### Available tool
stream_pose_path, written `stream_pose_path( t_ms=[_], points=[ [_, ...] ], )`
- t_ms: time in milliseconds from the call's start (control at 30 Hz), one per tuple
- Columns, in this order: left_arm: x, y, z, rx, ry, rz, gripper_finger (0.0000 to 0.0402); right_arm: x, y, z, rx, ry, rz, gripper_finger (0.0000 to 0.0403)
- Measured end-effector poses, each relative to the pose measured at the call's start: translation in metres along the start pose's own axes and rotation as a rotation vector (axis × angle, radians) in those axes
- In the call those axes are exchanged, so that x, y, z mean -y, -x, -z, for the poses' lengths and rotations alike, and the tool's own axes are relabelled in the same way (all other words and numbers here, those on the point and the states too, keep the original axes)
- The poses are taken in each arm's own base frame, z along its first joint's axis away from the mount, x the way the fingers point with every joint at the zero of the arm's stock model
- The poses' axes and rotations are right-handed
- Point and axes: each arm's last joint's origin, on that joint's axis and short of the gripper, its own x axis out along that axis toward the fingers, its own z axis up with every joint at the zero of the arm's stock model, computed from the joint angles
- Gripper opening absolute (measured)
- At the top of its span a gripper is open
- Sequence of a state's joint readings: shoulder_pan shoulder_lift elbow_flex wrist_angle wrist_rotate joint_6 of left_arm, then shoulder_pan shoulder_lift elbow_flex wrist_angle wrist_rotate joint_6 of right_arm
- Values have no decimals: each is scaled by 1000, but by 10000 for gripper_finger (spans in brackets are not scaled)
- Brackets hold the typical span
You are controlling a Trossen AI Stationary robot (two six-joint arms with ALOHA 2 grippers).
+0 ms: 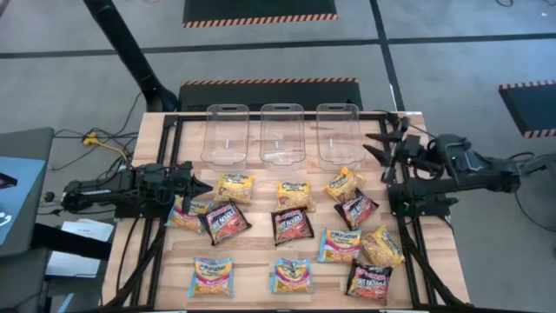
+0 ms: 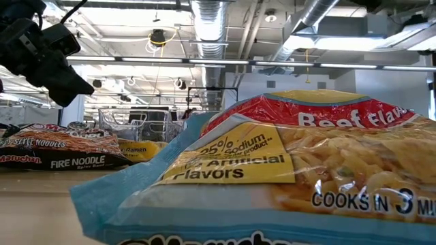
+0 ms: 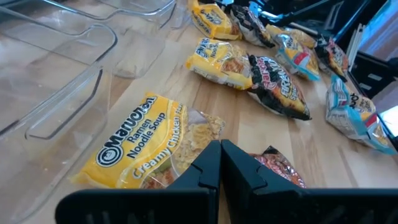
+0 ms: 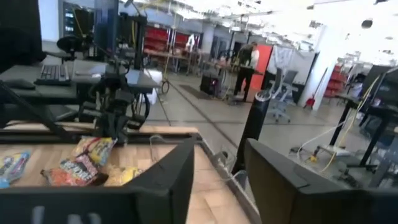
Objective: Sort Maruchan noodles
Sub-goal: Put the black noodle pack into the right transparent bin
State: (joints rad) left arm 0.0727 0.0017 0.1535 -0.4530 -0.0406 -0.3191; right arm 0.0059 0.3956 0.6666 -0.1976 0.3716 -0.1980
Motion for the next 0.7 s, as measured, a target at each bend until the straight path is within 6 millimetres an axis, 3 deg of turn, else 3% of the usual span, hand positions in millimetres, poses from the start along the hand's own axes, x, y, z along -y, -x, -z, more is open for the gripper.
stream_pose_path(
  t_ms=[200,400,567,700],
  points=[
    [0,0,-1,4,0,1,0,-6,-9,13,-166,-93,-24,211],
    [0,0,-1,4,86,2,0,-14,-22,23,-349,-141,-27,217],
    [0,0,-1,5,105,2,0,-20,-34,20,-481,-128,-102,217],
    [0,1,-1,6,105,2,0,-24,-40,18,-630,-228,-127,217]
  ],
)
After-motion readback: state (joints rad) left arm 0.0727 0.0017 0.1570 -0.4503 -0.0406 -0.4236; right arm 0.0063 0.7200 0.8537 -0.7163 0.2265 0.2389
